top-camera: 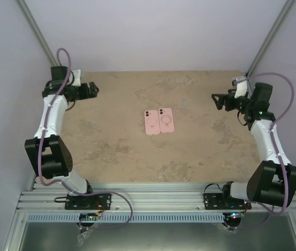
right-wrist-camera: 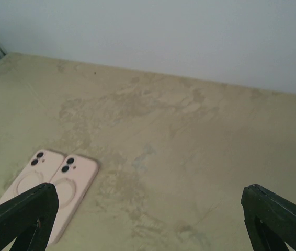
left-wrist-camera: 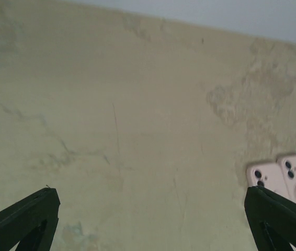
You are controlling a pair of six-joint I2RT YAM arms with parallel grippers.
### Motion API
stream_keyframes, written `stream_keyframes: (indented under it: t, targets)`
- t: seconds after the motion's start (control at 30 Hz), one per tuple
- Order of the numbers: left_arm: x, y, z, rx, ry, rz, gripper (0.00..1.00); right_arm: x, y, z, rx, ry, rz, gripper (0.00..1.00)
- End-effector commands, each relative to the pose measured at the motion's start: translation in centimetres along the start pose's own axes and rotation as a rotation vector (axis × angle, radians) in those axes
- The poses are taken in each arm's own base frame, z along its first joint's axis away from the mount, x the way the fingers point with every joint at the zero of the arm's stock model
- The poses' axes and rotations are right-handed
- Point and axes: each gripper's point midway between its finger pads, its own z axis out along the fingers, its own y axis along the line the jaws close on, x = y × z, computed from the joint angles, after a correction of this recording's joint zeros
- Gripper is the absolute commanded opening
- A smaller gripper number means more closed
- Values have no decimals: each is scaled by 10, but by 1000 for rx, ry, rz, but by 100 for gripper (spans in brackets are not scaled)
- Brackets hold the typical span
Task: Take the phone out of the phone case
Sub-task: Adjust the phone at the center of the board.
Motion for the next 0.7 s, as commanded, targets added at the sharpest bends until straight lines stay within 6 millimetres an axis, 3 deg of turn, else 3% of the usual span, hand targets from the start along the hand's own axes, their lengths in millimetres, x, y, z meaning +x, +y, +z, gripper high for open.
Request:
stream_keyframes:
  t: [0.0, 0.17, 0.3, 0.47, 0.67]
  targets:
    - [27, -21, 9, -13, 25, 55, 99, 21, 5, -3, 58, -6, 44, 98]
    - [83, -48, 32, 3, 134, 100, 99, 55, 5, -4, 125, 24, 94, 98]
    - [125, -75, 46, 0, 215, 177, 99, 71, 3, -7, 160, 30, 121, 98]
    - [176, -112, 59, -11, 289, 296, 99, 78, 2, -10, 188, 15, 138, 98]
    - [219, -150, 65, -6, 329, 402, 99, 77, -4, -15, 231, -20, 144, 98]
